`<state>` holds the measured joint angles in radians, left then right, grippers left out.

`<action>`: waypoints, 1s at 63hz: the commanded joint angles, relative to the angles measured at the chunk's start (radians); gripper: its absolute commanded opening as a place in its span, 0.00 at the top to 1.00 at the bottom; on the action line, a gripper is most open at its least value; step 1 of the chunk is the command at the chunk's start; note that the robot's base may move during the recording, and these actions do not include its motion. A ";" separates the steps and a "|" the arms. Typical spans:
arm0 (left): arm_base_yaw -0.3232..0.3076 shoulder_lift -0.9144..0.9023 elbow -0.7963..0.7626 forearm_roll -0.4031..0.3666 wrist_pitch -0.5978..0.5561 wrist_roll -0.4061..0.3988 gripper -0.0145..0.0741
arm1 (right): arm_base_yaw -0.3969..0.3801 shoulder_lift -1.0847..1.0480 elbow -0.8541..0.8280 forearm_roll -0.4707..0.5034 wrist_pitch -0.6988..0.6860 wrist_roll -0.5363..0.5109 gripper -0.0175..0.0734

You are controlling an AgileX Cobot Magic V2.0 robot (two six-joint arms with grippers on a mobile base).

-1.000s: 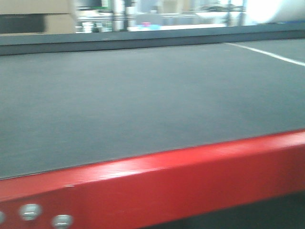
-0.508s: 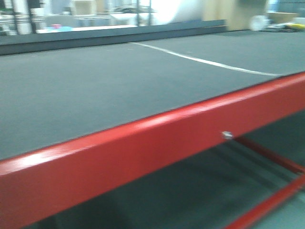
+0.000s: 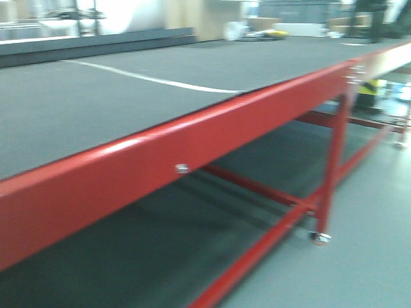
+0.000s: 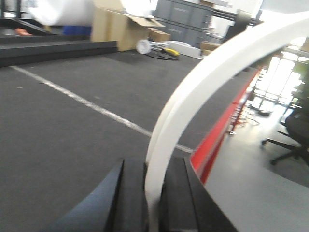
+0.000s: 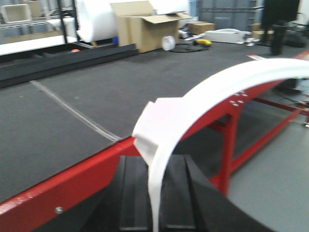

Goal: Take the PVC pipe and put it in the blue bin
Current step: 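Drive the base to the shelf of blue bins holding the pipe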

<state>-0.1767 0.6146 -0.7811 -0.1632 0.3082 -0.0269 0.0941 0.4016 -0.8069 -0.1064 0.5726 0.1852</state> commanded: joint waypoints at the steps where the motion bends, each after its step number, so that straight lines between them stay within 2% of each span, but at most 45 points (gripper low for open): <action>1: -0.007 -0.004 0.000 -0.008 -0.019 0.000 0.96 | -0.001 -0.004 0.001 -0.011 -0.035 -0.003 0.99; 63: -0.007 -0.004 0.000 -0.008 -0.019 0.000 0.96 | -0.001 -0.004 0.001 -0.011 -0.035 -0.003 0.99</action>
<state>-0.1767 0.6146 -0.7811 -0.1632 0.3082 -0.0269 0.0941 0.4016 -0.8069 -0.1064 0.5726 0.1852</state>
